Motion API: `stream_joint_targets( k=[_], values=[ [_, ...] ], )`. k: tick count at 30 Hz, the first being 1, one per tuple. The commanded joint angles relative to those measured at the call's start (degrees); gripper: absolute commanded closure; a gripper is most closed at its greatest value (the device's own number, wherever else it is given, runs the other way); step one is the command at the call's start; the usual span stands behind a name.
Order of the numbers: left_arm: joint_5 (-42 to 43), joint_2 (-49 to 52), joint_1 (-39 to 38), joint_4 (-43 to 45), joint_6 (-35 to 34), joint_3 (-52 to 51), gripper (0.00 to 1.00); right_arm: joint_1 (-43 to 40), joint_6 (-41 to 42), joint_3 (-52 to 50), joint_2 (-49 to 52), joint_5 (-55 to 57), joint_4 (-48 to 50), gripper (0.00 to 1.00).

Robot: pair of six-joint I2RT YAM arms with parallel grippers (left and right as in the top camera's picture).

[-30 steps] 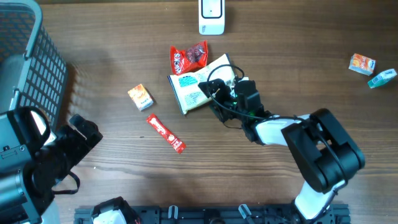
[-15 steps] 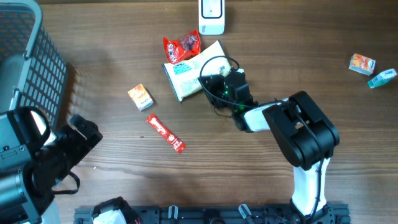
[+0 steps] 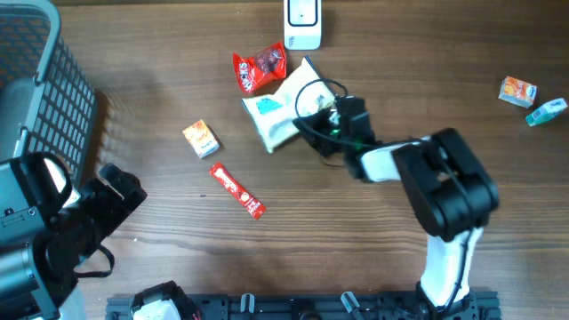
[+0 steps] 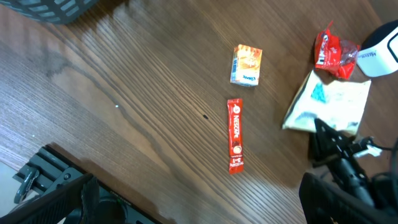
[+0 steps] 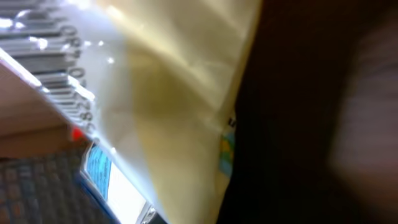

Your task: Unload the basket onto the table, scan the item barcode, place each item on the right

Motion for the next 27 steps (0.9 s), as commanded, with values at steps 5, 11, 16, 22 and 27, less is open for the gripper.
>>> stream_joint_targets(
  k=[5, 11, 16, 22, 27],
  values=[
    [-0.5, 0.0, 0.3, 0.2, -0.8, 0.0, 0.00, -5.1, -36.0, -1.3, -19.2, -6.3, -35.3, 0.96],
    [-0.3, 0.0, 0.3, 0.2, -1.3, 0.0, 0.00, -5.1, -59.8, -1.0, -25.9, -8.5, -57.9, 0.96],
    [9.3, 0.0, 0.3, 0.2, -4.0, 0.0, 0.00, -5.1, -67.4, -1.0, -25.4, -14.7, -59.4, 0.96],
    [24.7, 0.0, -0.6, 3.2, 5.2, -0.7, 0.00, -5.1, -61.2, -1.0, -25.4, -15.6, -51.3, 0.96],
    [25.2, 0.1, -4.1, 3.9, 5.3, -6.4, 0.00, -5.1, -57.3, -1.0, -24.5, -14.3, -48.9, 0.96]
  ],
)
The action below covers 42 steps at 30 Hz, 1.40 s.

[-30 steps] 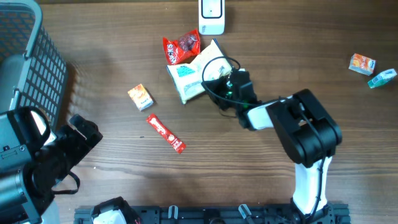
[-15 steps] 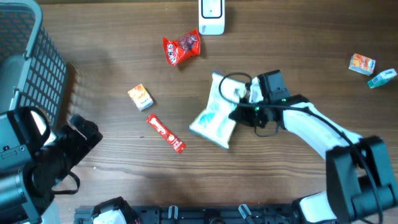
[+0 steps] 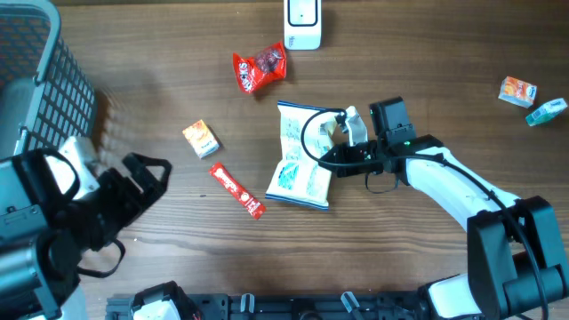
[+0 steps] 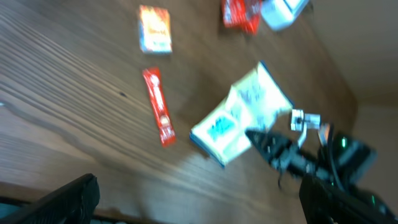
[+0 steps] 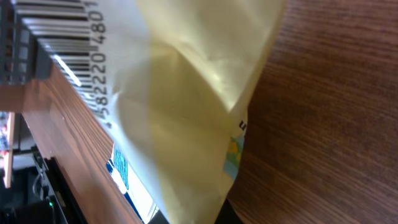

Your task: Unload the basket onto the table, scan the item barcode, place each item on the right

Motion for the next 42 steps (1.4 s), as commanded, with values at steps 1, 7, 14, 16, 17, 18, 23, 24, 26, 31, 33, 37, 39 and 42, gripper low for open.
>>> stream_joint_targets(
  k=[1, 7, 14, 16, 17, 18, 23, 24, 26, 31, 33, 37, 39, 42],
  values=[
    [5.2, 0.1, -3.2, 1.5, 2.7, -6.3, 0.00, 0.2, 2.6, 0.1, 1.5, -1.6, 0.5, 0.96],
    [13.4, 0.6, -11.1, 14.0, 2.7, -19.8, 0.00, 0.2, 3.3, 0.1, 9.0, -8.5, -0.4, 0.96],
    [13.5, 8.6, -19.7, 26.1, 2.5, -28.5, 0.00, 0.1, -0.7, 0.1, 13.1, -18.8, -0.6, 0.96],
    [13.5, 12.1, -20.8, 27.7, 2.5, -28.5, 0.00, 0.1, -0.6, 0.3, 13.0, -19.3, -0.6, 0.95],
    [13.5, 14.2, -21.0, 28.7, 2.5, -28.5, 0.00, 0.1, -0.7, 0.3, 13.0, -19.7, -0.5, 0.96],
    [13.3, 15.4, -21.1, 29.3, 2.6, -28.5, 0.00, 0.1, -0.8, 0.3, 13.0, -20.2, -0.4, 0.96],
    [10.8, 25.5, -23.0, 35.7, -0.6, -28.9, 0.00, 0.1, -3.7, 0.9, 13.0, -31.1, 0.6, 0.96],
    [11.3, 28.0, -24.0, 36.5, -0.7, -28.9, 0.00, 0.1, -3.7, 1.2, 13.0, -32.1, 0.7, 0.96],
    [13.9, 32.5, -25.7, 39.1, -0.5, -28.9, 0.01, 0.1, -3.6, 1.4, 13.0, -32.3, 0.7, 0.96],
    [21.7, 39.9, -28.5, 48.7, 0.5, -28.9, 0.00, 0.1, -3.0, 1.4, 13.0, -34.7, 1.0, 0.96],
    [21.8, 41.3, -28.7, 50.0, -0.2, -28.9, 0.00, 0.1, -2.9, 1.4, 13.0, -36.6, 1.4, 0.96],
    [25.3, 42.0, -28.8, 52.2, 0.2, -28.9, 0.26, 0.1, -1.6, 1.4, 13.0, -36.6, 2.3, 0.96],
    [26.3, 42.0, -28.8, 52.8, 0.3, -28.9, 0.45, 0.1, -0.2, 1.4, 13.0, -36.6, 3.3, 0.96],
    [26.2, 42.0, -28.8, 52.6, 0.3, -28.9, 0.77, 0.1, 1.0, 1.4, 13.0, -36.5, 4.5, 0.96]
  ],
)
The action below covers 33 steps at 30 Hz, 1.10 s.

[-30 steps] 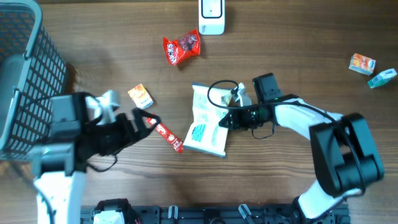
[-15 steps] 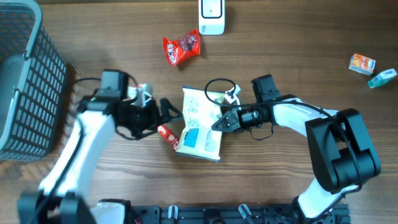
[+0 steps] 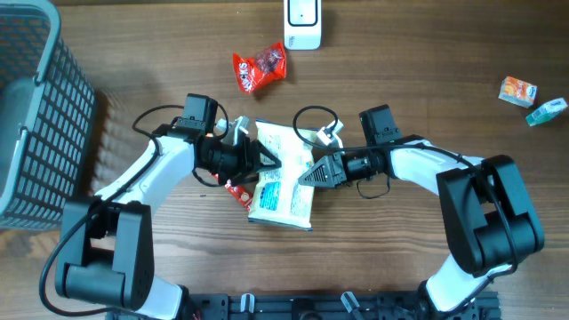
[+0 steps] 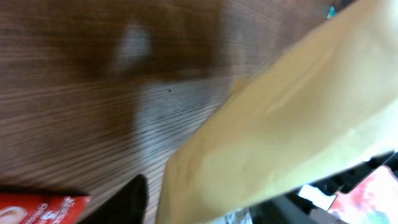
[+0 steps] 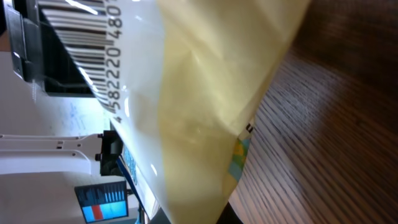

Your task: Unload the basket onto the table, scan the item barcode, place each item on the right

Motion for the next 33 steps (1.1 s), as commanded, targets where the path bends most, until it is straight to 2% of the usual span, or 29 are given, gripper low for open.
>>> stream_joint_targets(
  k=[1, 2, 3, 4, 8, 12, 18, 27, 33],
  values=[
    [2.6, 0.4, -0.2, 0.0, 0.5, -0.4, 0.91, 0.1, 1.5, 1.4, 0.6, -3.5, 1.2, 0.96],
    [2.6, 0.4, -0.2, 0.0, 0.5, -0.4, 0.96, 0.1, 1.5, 1.4, 0.6, -2.6, 1.2, 0.90],
    [2.6, 0.4, -0.2, 0.0, 0.5, -0.4, 0.96, 0.1, 1.5, 1.4, 0.6, -1.4, 1.1, 0.70],
    [2.6, 0.4, -0.2, 0.0, 0.5, -0.3, 0.96, 0.1, 1.5, 1.4, 0.6, 0.1, 0.9, 0.43],
    [4.9, 0.4, -0.2, 0.1, 0.5, -0.3, 0.96, 0.1, 2.3, 1.4, 0.6, 3.6, 0.5, 0.12],
    [12.6, 0.4, -0.2, 1.9, 0.6, -0.3, 0.96, 0.1, 2.5, 1.4, 0.6, 4.4, 0.5, 0.00],
    [21.9, 0.4, 1.3, 4.0, 0.6, -0.3, 0.96, 0.1, 5.2, 1.4, 0.6, 3.0, 0.8, 0.00],
    [21.4, 0.4, 4.5, 3.9, 0.7, -0.3, 0.96, 0.1, 18.8, 1.4, 0.6, -1.7, 11.4, 0.02],
    [17.8, 0.4, 4.5, 3.0, 0.3, -0.3, 0.96, 0.1, 31.2, 1.4, 0.6, -4.3, 22.8, 0.25]
  ],
)
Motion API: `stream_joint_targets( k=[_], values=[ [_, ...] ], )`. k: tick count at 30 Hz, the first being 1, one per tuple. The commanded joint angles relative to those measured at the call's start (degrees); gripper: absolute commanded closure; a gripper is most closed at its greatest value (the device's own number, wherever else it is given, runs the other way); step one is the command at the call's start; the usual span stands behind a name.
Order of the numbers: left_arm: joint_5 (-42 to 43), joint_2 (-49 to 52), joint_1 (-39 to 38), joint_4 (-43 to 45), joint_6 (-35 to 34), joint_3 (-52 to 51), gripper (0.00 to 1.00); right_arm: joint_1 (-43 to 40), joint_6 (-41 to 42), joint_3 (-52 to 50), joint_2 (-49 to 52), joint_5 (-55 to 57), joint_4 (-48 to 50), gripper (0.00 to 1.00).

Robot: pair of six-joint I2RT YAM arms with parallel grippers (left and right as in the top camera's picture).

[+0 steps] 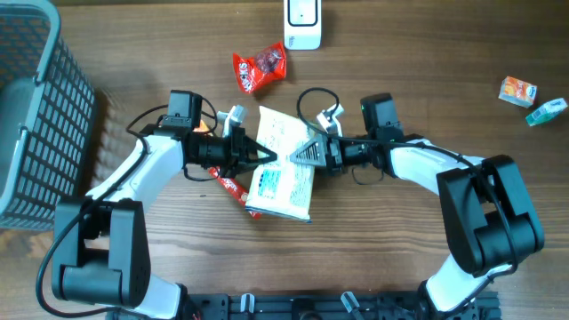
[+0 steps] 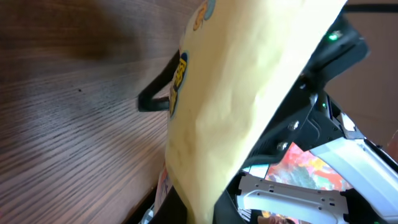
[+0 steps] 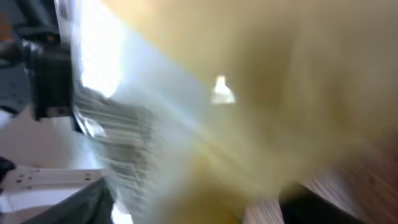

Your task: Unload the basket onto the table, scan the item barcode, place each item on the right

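The item is a white and blue packet point(image 1: 283, 167) with a yellow underside point(image 2: 249, 93), held above the table's middle. My left gripper point(image 1: 260, 158) is shut on its left edge; in the left wrist view the left gripper point(image 2: 198, 208) has dark fingers on both sides of the packet. My right gripper point(image 1: 307, 153) is at the packet's right edge. The right wrist view is blurred, and there the right gripper point(image 3: 199, 208) has its fingers spread wide, with the packet point(image 3: 205, 106) filling the gap. The white scanner point(image 1: 302, 23) stands at the far edge.
A red snack bag point(image 1: 260, 69) lies near the scanner. A red stick sachet point(image 1: 229, 185) lies under the left arm. A grey basket point(image 1: 40, 107) stands at the far left. A small orange box point(image 1: 517, 91) and a teal item point(image 1: 545, 111) lie at the far right.
My left gripper has shut on the packet's left edge. The right gripper's fingers now stand apart. Both grippers and the packet sit slightly farther up the table.
My right gripper gripped the packet by the red snack bag while the left arm stayed back at the near left. Then the right held it over the table's middle. Then the left gripper reached its left edge, and now the left holds it.
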Motion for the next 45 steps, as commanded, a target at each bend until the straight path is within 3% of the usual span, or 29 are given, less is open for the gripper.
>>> stream_joint_targets(
  k=[1, 6, 8, 16, 24, 32, 45],
  values=[
    [-0.8, 0.3, 0.3, -0.4, -0.4, -0.2, 0.96, 0.1, 10.7, 0.9, 0.6, -4.3, 5.8, 0.27],
    [-0.8, 0.3, 0.8, 1.2, -2.5, -0.2, 0.96, 0.1, 14.8, 0.8, 0.6, -5.6, 9.1, 0.43],
    [-0.8, 0.3, 1.0, 1.7, -2.8, -0.2, 0.96, 0.1, 15.2, 0.6, 0.6, -6.0, 8.6, 0.44],
    [-0.8, 0.3, 2.0, 7.5, -8.1, -0.2, 0.96, 0.1, 17.4, -1.6, 0.6, -5.3, 8.6, 0.34],
    [-0.8, 0.3, 2.0, 9.3, -9.9, -0.2, 0.96, 0.2, 17.9, -2.5, 0.6, -2.9, 9.9, 0.32],
    [-0.8, 0.3, 2.0, 9.7, -11.5, -0.2, 0.96, 0.2, 23.3, -2.5, 0.6, -1.0, 15.8, 0.59],
    [-0.7, 0.3, 1.9, 9.9, -15.5, -0.2, 0.96, 1.4, 28.2, -2.5, 0.6, 0.7, 21.0, 0.64]
  ],
)
